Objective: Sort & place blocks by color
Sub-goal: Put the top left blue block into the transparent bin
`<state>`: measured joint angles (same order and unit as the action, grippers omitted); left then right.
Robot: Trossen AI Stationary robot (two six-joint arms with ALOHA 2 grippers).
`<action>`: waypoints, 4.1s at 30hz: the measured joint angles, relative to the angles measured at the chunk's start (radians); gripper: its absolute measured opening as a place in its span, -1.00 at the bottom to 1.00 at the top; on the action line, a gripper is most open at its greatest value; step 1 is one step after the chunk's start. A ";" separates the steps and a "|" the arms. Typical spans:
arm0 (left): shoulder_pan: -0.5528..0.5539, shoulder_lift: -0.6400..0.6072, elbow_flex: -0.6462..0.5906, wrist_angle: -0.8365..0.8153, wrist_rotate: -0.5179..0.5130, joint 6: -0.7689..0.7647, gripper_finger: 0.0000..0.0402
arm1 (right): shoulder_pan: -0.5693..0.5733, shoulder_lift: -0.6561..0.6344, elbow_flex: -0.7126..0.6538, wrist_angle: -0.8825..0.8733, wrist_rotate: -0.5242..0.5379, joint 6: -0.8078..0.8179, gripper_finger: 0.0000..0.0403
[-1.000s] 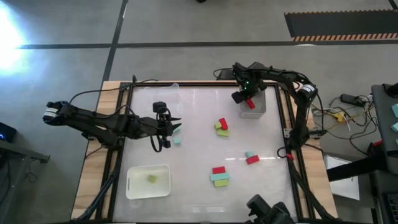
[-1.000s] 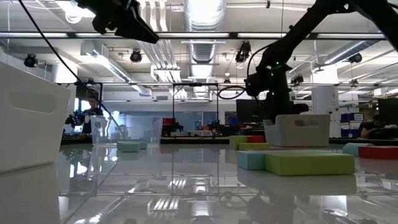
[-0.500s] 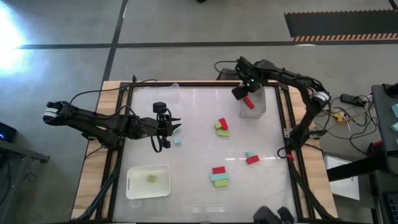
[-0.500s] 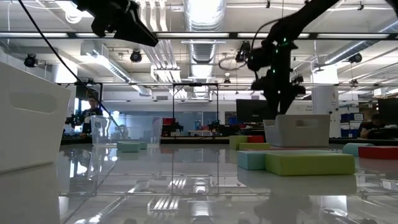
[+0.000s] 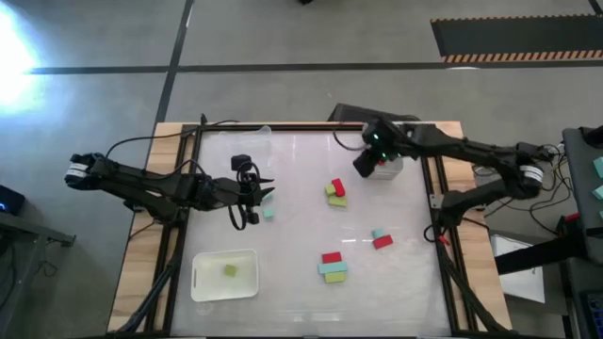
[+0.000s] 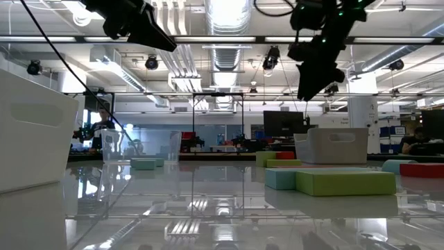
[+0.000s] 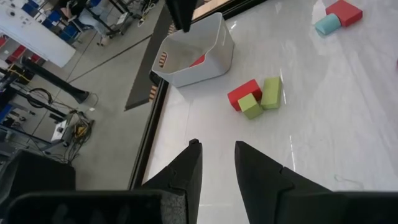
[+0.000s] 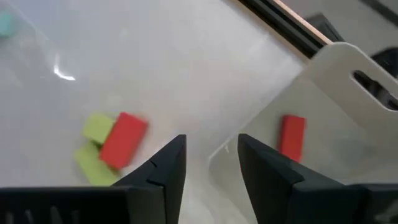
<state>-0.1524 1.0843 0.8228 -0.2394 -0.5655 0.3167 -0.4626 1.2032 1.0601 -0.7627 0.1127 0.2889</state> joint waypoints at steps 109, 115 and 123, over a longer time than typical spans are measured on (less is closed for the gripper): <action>0.283 0.385 -0.236 0.061 0.285 -0.494 -0.42 | 0.275 -0.593 -0.648 0.976 -0.043 -0.507 -0.71; 0.269 0.376 -0.213 0.013 0.280 -0.492 -0.45 | 0.275 -0.593 -0.648 0.976 -0.043 -0.506 -0.71; 0.248 0.271 -0.020 -0.361 0.284 -0.350 -0.45 | 0.275 -0.593 -0.648 0.953 -0.043 -0.464 -0.71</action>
<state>0.0959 1.3549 0.8030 -0.6004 -0.2813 -0.0338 -0.1875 0.6102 0.4118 0.1900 0.0702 -0.1753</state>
